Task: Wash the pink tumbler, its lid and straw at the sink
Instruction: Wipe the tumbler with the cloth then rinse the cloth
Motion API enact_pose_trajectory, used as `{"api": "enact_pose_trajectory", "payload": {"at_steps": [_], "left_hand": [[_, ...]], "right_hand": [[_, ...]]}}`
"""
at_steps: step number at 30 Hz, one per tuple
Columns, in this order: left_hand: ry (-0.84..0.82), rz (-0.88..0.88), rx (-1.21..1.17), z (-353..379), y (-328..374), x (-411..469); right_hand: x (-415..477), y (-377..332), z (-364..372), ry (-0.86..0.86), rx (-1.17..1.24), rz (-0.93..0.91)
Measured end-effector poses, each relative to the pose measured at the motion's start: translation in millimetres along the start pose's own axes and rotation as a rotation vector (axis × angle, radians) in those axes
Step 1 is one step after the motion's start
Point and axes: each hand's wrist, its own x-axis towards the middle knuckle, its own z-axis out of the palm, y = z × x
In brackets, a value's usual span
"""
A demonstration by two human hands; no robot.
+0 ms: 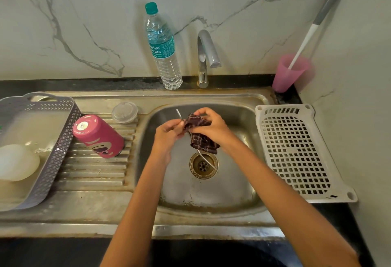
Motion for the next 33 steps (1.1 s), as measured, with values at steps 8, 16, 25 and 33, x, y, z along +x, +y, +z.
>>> {"api": "enact_pose_trajectory", "payload": {"at_steps": [8,16,25,33], "left_hand": [[0.063,0.075,-0.064,6,6,2],[0.201,0.278,-0.002,-19,62,35],[0.195,0.716,1.155,-52,82,113],[0.123,0.704,1.077,-40,103,144]], "right_hand": [[-4,5,19,0.052,-0.251,-0.042],[-18,47,27,-0.116,-0.394,0.1],[-7,61,14,-0.061,-0.245,0.174],[4,69,1,0.004,-0.172,0.165]]}}
